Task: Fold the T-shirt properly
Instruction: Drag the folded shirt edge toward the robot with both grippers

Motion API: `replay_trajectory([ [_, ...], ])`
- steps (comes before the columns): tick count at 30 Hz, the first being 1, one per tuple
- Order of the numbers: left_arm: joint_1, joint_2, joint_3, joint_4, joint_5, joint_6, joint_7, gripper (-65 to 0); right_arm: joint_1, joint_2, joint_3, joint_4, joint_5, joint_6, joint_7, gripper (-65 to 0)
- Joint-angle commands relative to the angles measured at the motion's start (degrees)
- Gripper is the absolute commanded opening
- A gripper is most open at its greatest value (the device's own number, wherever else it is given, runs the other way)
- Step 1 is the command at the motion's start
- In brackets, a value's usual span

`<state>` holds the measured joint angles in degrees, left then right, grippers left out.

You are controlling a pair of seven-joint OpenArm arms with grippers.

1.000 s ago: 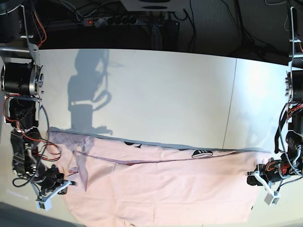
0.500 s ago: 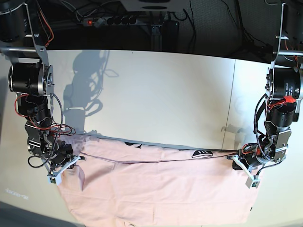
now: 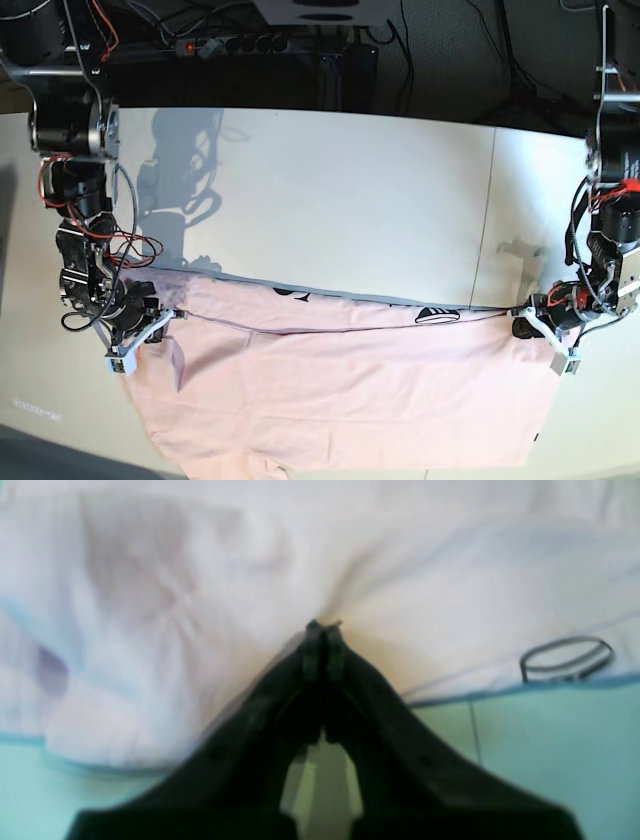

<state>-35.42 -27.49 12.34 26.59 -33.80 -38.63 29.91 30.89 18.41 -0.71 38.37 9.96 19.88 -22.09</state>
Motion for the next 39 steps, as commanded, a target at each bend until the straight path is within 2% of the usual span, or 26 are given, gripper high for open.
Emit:
replay_trajectory([
  [1, 1.07, -0.76, 0.17, 1.9, 1.66, -1.11, 3.8, -65.0, -1.9, 1.25, -0.04, 1.84, -0.7, 0.92, -5.01, -65.0],
  [6, 9.03, -2.67, -0.57, 11.21, -1.57, -1.07, 4.37, -65.0, -10.88, 3.78, -0.04, 12.94, 1.95, 0.92, -5.92, -65.0],
  [10, 14.47, -2.64, -4.33, 16.81, -2.71, -1.07, 7.26, -65.0, -16.96, 5.79, 0.0, 19.76, 5.38, 0.92, -7.76, -65.0],
  [15, 22.49, -2.71, -8.48, 23.21, -3.78, -1.09, 10.05, -65.0, -22.38, 7.17, 0.02, 25.83, 5.57, 0.92, -7.98, -65.0],
  [19, 30.6, -2.69, -12.96, 30.56, -4.26, -1.09, 10.03, -65.0, -27.04, 8.44, 0.07, 30.53, 5.7, 0.92, -7.98, -65.0],
  [30, 48.0, -2.69, -23.61, 49.68, -5.22, -1.07, 13.44, -65.0, -37.59, 8.55, 5.33, 40.57, 9.97, 0.98, -11.69, -65.0],
  [34, 52.68, -2.69, -24.81, 54.64, -5.92, -1.05, 13.66, -65.0, -41.83, 8.52, 7.43, 43.63, 12.39, 1.6, -11.67, -65.0],
  [39, 56.98, -1.92, -24.81, 58.18, -6.54, -1.05, 13.68, -65.0, -47.17, 8.55, 9.11, 47.36, 12.41, 1.79, -11.69, -65.0],
])
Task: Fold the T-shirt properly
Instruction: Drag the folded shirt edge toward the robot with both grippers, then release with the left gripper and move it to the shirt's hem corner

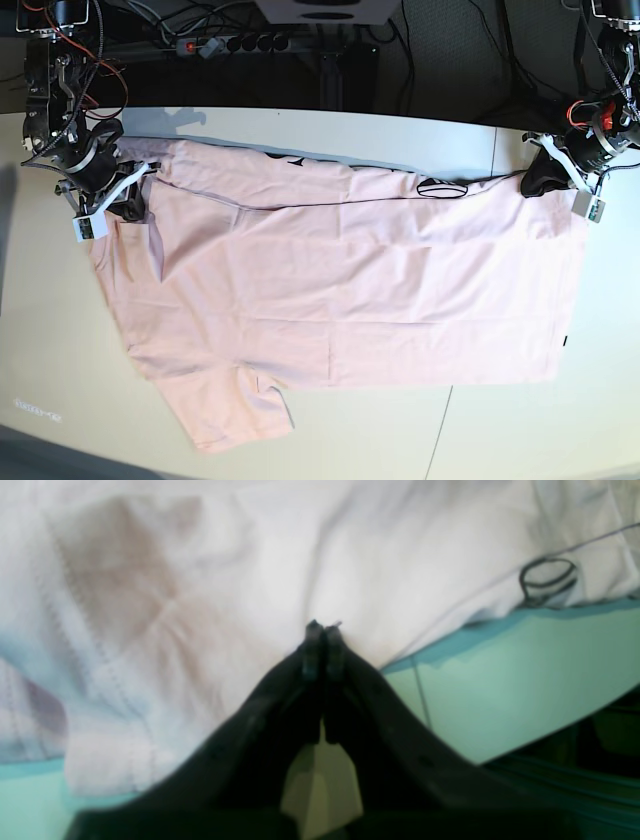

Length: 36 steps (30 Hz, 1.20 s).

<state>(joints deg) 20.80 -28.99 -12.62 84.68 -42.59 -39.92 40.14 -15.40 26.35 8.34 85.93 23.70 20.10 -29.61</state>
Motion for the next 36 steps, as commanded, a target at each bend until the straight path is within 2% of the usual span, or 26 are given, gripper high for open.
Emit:
replay_trajectory([
  [1, 1.57, -0.31, 0.15, 0.46, 2.27, 0.24, 3.43, -65.0, -1.9, 0.61, 0.37, 0.5, -1.33, 1.57, -4.17, -65.0],
  [6, 5.38, 0.94, -0.98, 2.89, 2.32, 0.24, 3.45, -65.0, -6.75, 0.59, 2.25, 3.17, 0.07, 2.47, -4.33, -65.0],
  [12, 9.94, 3.63, -6.73, 7.28, 2.27, 0.24, 3.89, -65.0, -10.43, 0.59, 3.08, 5.35, 0.74, 2.86, -4.35, -65.0],
  [21, 12.7, 3.76, -9.27, 11.32, 1.14, 0.24, 4.79, -65.0, -11.17, 0.61, 3.74, 5.46, 0.7, 3.02, -5.22, -65.0],
  [26, 12.7, 3.76, -10.62, 11.67, -4.0, 0.22, 6.91, -65.0, -11.19, 0.61, 4.2, 5.46, 0.72, 3.3, -5.42, -65.0],
  [33, 11.34, 3.5, -20.41, 15.61, -10.34, -0.08, 7.69, -65.0, -11.1, 0.61, 4.94, 5.46, 0.74, 3.28, -5.14, -65.0],
  [34, 10.67, 2.86, -21.46, 16.17, -11.21, -0.08, 7.69, -63.6, -11.08, 0.59, 4.94, 5.46, 0.76, 3.28, -5.14, -65.0],
  [36, 8.94, 0.87, -22.71, 16.79, -11.85, -0.08, 7.39, -51.8, -11.08, 0.59, 4.94, 5.46, 0.74, 3.28, -5.14, -65.0],
])
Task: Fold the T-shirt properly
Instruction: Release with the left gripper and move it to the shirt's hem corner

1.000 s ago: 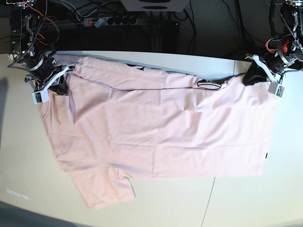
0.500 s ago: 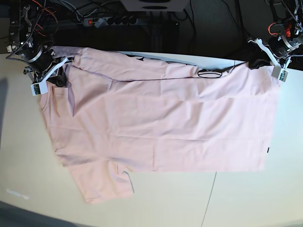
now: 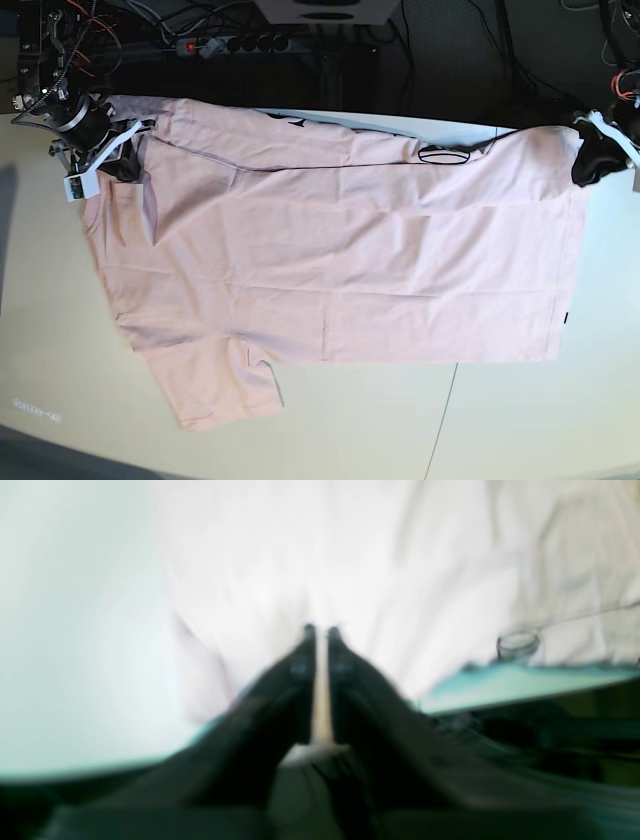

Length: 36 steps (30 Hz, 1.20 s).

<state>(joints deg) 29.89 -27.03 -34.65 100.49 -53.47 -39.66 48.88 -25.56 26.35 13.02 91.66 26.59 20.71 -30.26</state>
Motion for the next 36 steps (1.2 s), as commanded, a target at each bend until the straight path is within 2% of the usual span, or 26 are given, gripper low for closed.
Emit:
replay_trajectory([
  [1, -1.18, -2.27, -0.87, 0.98, -0.72, -0.34, -2.4, -46.0, -0.94, 0.59, 0.26, -0.26, -2.14, 2.69, -4.48, -65.0],
  [3, -3.13, -4.68, -0.94, 0.98, 1.66, -0.34, -5.4, -34.9, -0.92, 0.61, 0.26, -0.26, -2.14, 2.69, -4.48, -65.0],
  [4, -4.17, -5.73, -0.94, 0.98, 2.99, -0.34, -6.82, -31.9, -0.92, 0.61, 0.26, -0.26, -2.14, 2.69, -4.48, -65.0],
  [6, -6.34, -7.72, -0.92, 0.96, 3.58, -0.34, -8.46, -31.2, -0.92, 0.61, 0.26, -0.26, -2.14, 2.69, -4.5, -65.0],
  [11, -12.79, -12.76, 2.25, 0.2, 3.61, -0.34, -8.61, -31.2, -0.92, 0.59, 0.26, -0.26, -2.14, 2.69, -4.5, -65.0],
  [14, -17.35, -15.56, 7.45, -2.95, 3.63, -0.34, -9.73, -29.4, -0.92, 0.59, 0.26, -0.26, -2.14, 2.69, -4.5, -65.0],
  [17, -23.23, -17.73, 14.64, -9.05, 6.38, -0.34, -14.49, -24.2, -0.94, 0.59, 0.26, -0.26, -2.16, 2.69, -4.52, -65.0],
  [19, -27.87, -18.58, 19.63, -14.4, 8.0, -0.34, -17.44, -24.0, -0.96, 0.59, 0.26, -0.26, -2.16, 2.71, -4.55, -65.0],
  [24, -41.4, -18.64, 30.84, -30.58, 9.01, -0.34, -20.94, -24.0, -0.94, 0.59, 0.26, -0.26, -2.16, 2.71, -4.55, -65.0],
  [28, -53.09, -17.35, 38.16, -45.92, 8.28, -0.34, -21.24, -24.0, -0.96, 0.59, 0.26, -0.26, -2.16, 2.73, -4.76, -65.0],
  [36, -71.25, -11.08, 48.68, -72.39, 7.65, -0.34, -19.71, -24.0, -0.98, 0.59, 0.26, -0.26, -2.14, 2.91, -6.51, -65.0],
])
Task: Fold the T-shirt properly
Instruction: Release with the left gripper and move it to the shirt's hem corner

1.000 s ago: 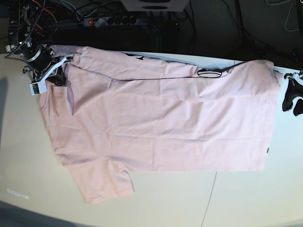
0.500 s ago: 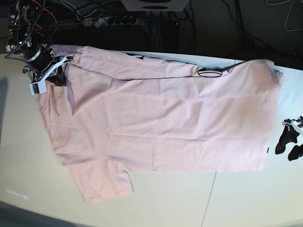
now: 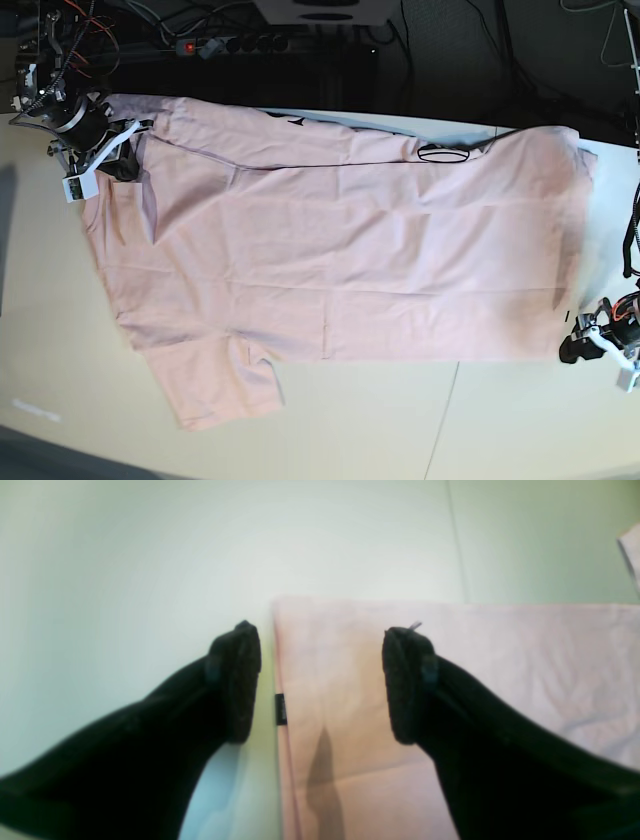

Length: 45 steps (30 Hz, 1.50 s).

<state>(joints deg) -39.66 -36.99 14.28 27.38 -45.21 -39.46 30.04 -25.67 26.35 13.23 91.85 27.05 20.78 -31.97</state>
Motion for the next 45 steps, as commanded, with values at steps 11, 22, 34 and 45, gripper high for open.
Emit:
replay_trajectory([
  [11, -5.09, 2.05, 0.81, -13.11, 6.6, 1.51, -5.9, -24.0, -0.85, 0.61, 0.04, -0.46, -2.6, 2.82, -7.3, -65.0],
  [22, -4.9, 3.72, 0.81, -13.22, 7.28, 3.28, -5.62, -24.0, -0.85, 0.59, 0.04, -0.46, -2.54, 2.84, -7.3, -65.0],
  [34, -4.63, 7.76, 0.81, -14.38, 8.98, 4.33, -5.66, -24.2, -0.83, 0.59, 0.04, -0.46, -2.51, 2.82, -7.32, -65.0],
  [45, -4.66, 10.29, 0.81, -13.44, 10.34, 2.45, -6.29, -65.0, -0.79, 0.61, 0.04, -0.46, -2.01, 2.82, -7.3, -65.0],
])
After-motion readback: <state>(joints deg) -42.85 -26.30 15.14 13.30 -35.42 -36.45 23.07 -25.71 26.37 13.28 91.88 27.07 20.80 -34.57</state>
